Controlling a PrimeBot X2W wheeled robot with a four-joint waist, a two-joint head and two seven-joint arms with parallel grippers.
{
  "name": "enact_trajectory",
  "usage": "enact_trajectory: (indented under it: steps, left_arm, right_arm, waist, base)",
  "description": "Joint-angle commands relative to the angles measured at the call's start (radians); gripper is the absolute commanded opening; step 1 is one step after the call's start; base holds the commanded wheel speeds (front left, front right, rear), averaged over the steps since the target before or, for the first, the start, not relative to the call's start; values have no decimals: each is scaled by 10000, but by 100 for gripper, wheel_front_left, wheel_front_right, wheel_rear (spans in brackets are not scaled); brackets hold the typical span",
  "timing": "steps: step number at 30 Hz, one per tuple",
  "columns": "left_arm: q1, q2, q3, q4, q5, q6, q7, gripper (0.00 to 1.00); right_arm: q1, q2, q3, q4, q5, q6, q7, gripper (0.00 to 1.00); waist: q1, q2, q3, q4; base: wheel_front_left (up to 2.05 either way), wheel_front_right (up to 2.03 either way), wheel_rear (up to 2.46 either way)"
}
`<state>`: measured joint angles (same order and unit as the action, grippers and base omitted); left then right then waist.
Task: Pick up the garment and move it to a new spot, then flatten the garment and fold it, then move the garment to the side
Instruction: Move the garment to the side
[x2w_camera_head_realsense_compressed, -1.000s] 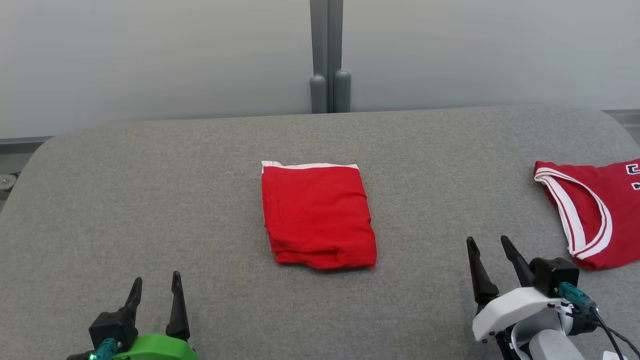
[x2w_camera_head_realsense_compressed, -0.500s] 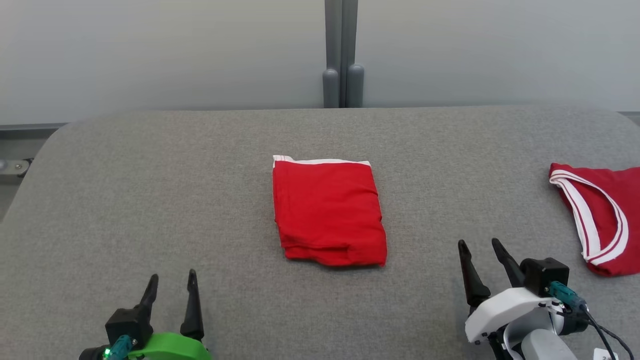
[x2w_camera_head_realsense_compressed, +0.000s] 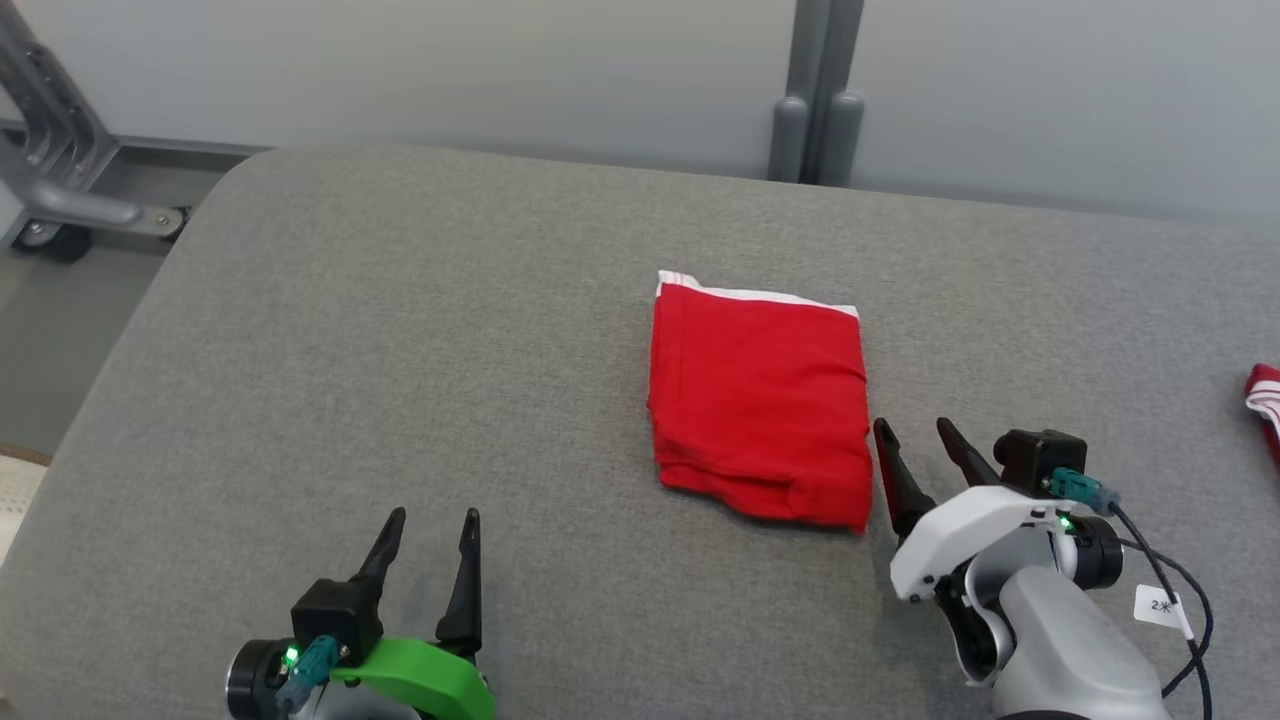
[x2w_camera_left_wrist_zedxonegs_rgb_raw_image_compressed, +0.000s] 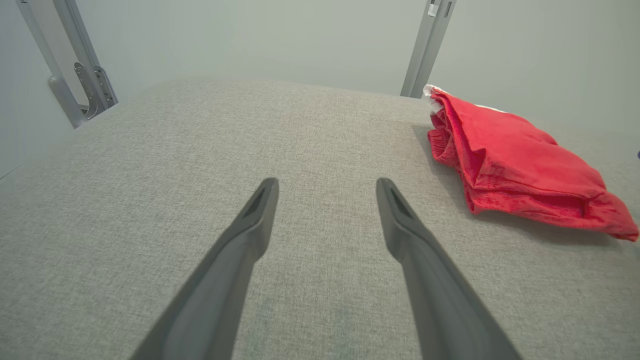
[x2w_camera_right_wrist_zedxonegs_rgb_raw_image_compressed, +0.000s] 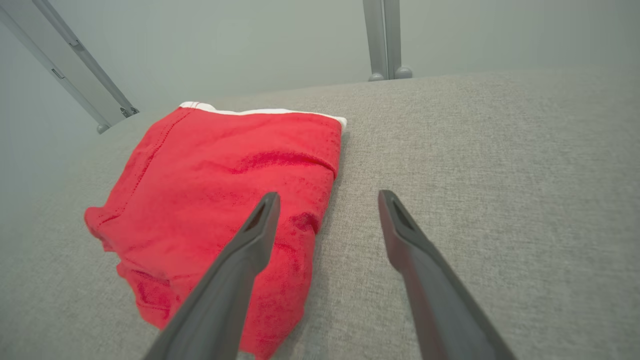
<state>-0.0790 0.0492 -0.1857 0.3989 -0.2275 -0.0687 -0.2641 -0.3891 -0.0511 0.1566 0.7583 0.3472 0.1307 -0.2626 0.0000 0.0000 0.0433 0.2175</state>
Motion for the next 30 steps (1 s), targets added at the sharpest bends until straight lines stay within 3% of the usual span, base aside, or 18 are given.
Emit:
enact_trajectory:
  steps: [1, 12, 13, 14, 15, 16, 22, 30]
  left_arm:
    - [-234, 33, -122, -25, -42, 45, 6, 100]
    - [-441, 27, -380, -247, -70, 141, 6, 100]
    - [-424, 27, -376, -256, -61, 165, 6, 100]
    - [-424, 27, -376, -256, -61, 165, 6, 100]
    - [-409, 28, -353, -264, -55, 180, 6, 100]
    - [-401, 28, -315, -259, -47, 180, 6, 100]
    - [-312, 30, -164, -207, 90, 74, 6, 100]
    - [91, 31, 349, -243, 201, -35, 6, 100]
  right_arm:
    - [-404, -29, -160, 427, 261, -3, -25, 100]
    - [-1818, -29, -303, 3217, 1686, -3, -3, 100]
    - [-1848, -19, -210, 3343, 1735, -3, 13, 92]
    - [-1848, -19, -210, 3343, 1735, -3, 13, 92]
    - [-1846, -14, -115, 3408, 1793, -3, 22, 38]
    - [-1831, 12, 8, 3437, 1851, -3, 18, 0]
    - [-1595, -150, 59, 2434, 2013, -3, -7, 0]
    - [-548, -238, 327, 1557, 1931, -6, -20, 0]
  waist:
    - [0, 0, 513, 921]
    - [0, 0, 1053, 1754]
    - [0, 0, 1061, 1745]
    - [0, 0, 1061, 1745]
    - [0, 0, 1068, 1724]
    - [0, 0, 1059, 1678]
    - [0, 0, 705, 1013]
    - [0, 0, -119, -1032]
  base:
    - [0, 0, 0]
    - [0, 0, 0]
    - [0, 0, 0]
    - [0, 0, 0]
    - [0, 0, 0]
    - [0, 0, 0]
    - [0, 0, 0]
    - [0, 0, 0]
